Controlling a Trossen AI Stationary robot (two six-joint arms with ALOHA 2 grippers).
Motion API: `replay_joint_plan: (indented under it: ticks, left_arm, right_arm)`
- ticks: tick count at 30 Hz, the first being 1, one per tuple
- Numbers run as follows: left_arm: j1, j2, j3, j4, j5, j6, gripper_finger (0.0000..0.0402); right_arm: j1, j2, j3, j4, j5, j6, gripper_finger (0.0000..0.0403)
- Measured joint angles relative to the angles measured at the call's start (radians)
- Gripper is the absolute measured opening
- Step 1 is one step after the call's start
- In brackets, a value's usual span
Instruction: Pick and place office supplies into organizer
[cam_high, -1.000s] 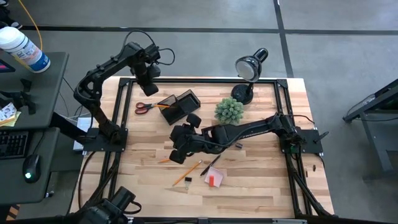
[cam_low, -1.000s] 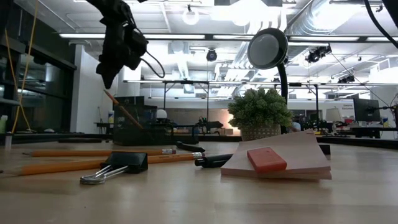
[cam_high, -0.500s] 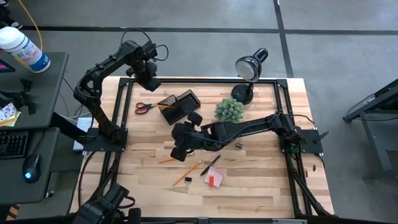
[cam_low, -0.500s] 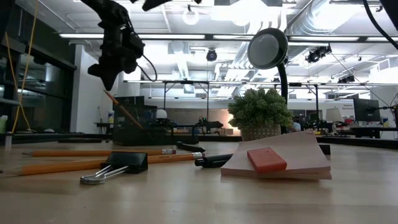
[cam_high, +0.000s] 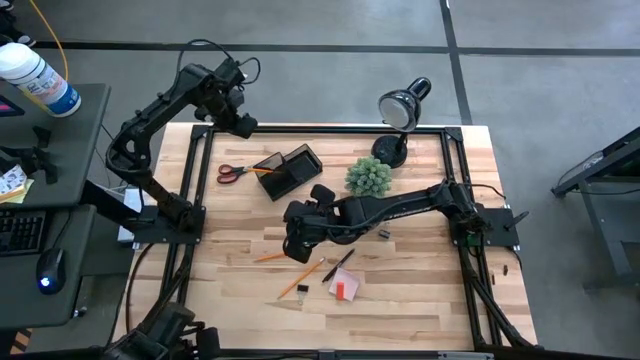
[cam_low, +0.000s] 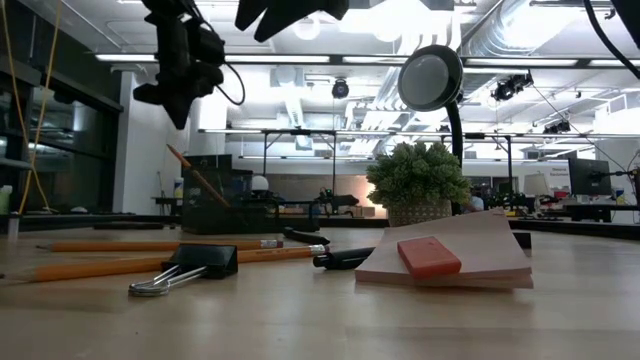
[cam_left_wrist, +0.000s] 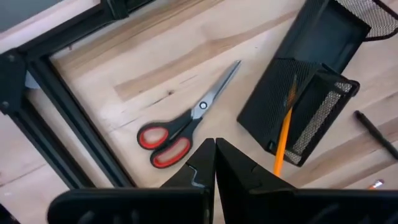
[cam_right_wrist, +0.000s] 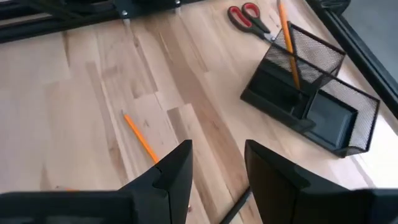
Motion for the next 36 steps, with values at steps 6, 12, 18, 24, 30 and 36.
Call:
replay_joint_plan:
  ticks: [6,12,18,24,30,36]
  left_arm:
    - [-0.023,-0.068,-0.142,0.067,0.043,-0.076,0.0001]
    - [-0.035,-0.205,-0.408,0.285,0.047,-0.264,0.0001]
    - [-0.034,-0.327,-0.558,0.489,-0.026,-0.465,0.0001]
    - [-0.041,-0.348,-0.581,0.513,-0.083,-0.53,0.0001]
    - [-0.111,-0.353,-0.581,0.492,-0.194,-0.614,0.0001]
    - [-0.177,-0.353,-0.581,0.373,-0.288,-0.865,0.0001]
  right_arm:
    - [0.0,0.0,0.0,-0.017,0.002,-0.041,0.0139]
    - [-0.018,0.0,0.0,-0.022,-0.017,-0.097,0.0139]
    - [-0.069,0.0,0.0,-0.021,-0.095,-0.174,0.0139]
    - [-0.14,-0.022,-0.002,-0.009,-0.244,-0.229,0.0139]
    - [-0.194,-0.042,-0.001,0.002,-0.313,-0.39,0.0139]
    - [-0.258,-0.051,-0.001,0.0,-0.409,-0.503,0.0139]
